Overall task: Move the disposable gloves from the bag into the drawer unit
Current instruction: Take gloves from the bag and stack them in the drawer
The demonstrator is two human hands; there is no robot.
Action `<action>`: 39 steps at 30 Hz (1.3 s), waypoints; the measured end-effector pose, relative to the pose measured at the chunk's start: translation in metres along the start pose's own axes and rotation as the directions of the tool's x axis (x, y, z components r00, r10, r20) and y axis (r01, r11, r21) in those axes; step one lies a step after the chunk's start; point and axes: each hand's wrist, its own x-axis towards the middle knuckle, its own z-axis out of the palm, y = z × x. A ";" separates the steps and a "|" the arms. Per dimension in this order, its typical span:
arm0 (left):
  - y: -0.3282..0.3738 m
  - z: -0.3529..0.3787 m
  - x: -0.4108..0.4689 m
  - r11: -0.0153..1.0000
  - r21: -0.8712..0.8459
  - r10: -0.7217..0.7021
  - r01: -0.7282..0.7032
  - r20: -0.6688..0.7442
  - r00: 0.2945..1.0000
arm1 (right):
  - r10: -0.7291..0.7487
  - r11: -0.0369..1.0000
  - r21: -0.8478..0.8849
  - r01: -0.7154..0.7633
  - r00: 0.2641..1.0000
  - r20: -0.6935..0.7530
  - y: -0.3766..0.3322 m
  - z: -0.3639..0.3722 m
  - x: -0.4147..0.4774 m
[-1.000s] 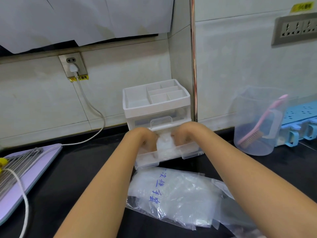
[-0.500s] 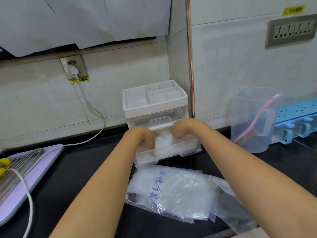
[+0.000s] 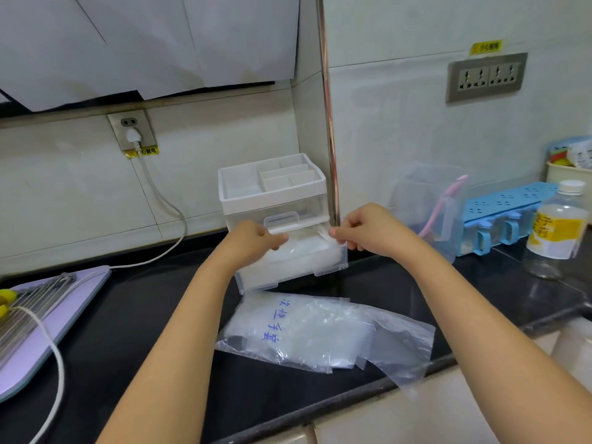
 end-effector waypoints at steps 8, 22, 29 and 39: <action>0.003 0.070 -0.076 0.958 -0.273 0.096 -0.087 0.020 0.995 | 0.220 0.975 -0.003 -0.220 0.973 -0.072 0.049 0.014 -0.072; -0.030 0.168 -0.113 0.971 -0.173 0.157 -0.163 -0.048 0.986 | 0.524 0.850 0.031 -0.526 0.838 -0.154 0.093 0.058 -0.123; -0.032 0.170 -0.112 0.977 -0.163 0.135 -0.139 -0.034 0.990 | 0.407 0.890 0.335 -0.310 0.872 -0.273 0.076 0.054 -0.137; -0.033 0.164 -0.109 0.946 -0.315 0.070 -0.070 -0.010 0.997 | 0.058 0.668 0.738 0.097 0.982 -0.181 0.037 0.003 -0.158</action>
